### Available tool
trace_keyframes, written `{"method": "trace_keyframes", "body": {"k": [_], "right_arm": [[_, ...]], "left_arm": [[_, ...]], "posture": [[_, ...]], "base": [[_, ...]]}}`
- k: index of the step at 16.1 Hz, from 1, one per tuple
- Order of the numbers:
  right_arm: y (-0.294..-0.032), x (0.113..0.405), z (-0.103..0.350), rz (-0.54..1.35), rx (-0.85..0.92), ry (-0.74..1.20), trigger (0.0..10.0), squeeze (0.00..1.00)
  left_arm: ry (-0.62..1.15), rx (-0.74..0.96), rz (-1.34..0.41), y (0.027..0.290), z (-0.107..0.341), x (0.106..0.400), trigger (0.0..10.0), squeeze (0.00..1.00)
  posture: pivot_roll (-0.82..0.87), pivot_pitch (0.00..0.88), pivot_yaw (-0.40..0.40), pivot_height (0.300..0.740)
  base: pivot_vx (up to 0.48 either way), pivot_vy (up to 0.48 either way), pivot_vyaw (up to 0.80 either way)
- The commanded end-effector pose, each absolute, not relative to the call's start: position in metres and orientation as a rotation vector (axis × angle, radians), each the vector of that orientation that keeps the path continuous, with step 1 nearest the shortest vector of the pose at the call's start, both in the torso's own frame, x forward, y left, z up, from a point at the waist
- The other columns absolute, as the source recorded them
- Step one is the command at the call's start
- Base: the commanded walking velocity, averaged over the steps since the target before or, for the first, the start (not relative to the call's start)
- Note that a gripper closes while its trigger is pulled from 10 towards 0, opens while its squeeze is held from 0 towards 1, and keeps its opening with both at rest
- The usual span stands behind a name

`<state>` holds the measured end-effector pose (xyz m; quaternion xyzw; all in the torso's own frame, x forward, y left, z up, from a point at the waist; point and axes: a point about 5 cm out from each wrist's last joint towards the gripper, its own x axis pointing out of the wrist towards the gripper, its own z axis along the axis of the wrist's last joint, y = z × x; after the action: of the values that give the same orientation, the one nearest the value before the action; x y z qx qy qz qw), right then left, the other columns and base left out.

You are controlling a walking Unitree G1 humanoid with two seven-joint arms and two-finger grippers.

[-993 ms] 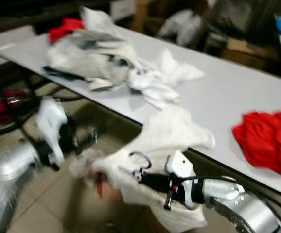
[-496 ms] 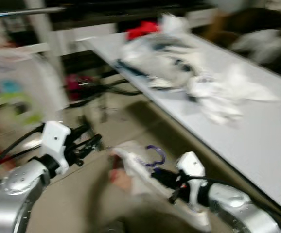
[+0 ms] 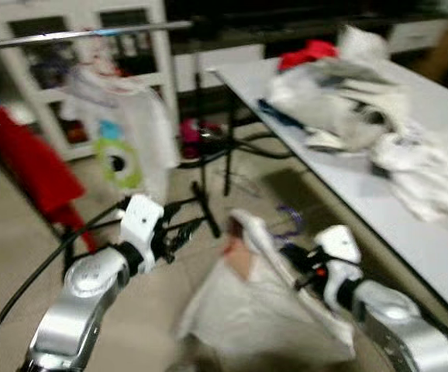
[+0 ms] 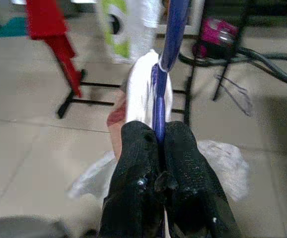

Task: Hang hanger

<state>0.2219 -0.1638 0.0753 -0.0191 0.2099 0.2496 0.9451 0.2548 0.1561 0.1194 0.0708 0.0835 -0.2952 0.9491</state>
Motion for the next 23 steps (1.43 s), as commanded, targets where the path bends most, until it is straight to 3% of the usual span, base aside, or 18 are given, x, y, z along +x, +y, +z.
{"method": "trace_keyframes", "body": {"k": [1,6,10,16,17,18,23], "right_arm": [[-0.169,0.228,0.084,0.442,-0.033,0.394,10.0,0.0],[-0.165,0.248,0.098,0.431,0.012,0.316,10.0,0.0],[-0.159,0.253,0.093,0.316,0.034,0.302,10.0,0.0],[-0.157,0.26,0.111,0.349,0.037,0.254,10.0,0.0],[-0.154,0.261,0.116,0.374,0.047,0.232,10.0,0.0],[-0.146,0.261,0.121,0.437,0.013,0.218,10.0,0.0],[-0.126,0.265,0.138,0.588,-0.013,0.155,10.0,0.0]], "left_arm": [[0.177,0.141,-0.575,0.159,0.117,0.256,10.0,0.0],[0.186,0.19,-0.56,0.165,0.111,0.265,10.0,0.0],[0.183,0.14,-0.499,0.161,0.108,0.267,10.0,0.0],[0.162,0.144,-0.601,0.146,0.111,0.273,10.0,0.0],[0.199,0.05,-0.621,0.142,0.11,0.278,10.0,0.0],[0.222,-0.053,-0.622,0.135,0.114,0.288,10.0,1.0],[0.253,-0.103,-0.666,0.09,0.13,0.323,10.0,1.0]], "posture": [[-0.01,0.0,-0.002,0.74],[0.0,0.0,-0.012,0.74],[0.0,0.0,-0.006,0.74],[-0.01,0.0,0.003,0.74],[-0.02,0.0,-0.002,0.74],[-0.02,0.0,-0.006,0.74],[-0.04,0.0,-0.007,0.74]], "base": [[0.0,0.0,0.8],[0.0,0.0,0.8],[0.0,0.0,0.8],[0.0,0.0,0.8],[0.0,0.0,0.0],[0.0,0.0,0.0],[0.0,0.0,0.0]]}}
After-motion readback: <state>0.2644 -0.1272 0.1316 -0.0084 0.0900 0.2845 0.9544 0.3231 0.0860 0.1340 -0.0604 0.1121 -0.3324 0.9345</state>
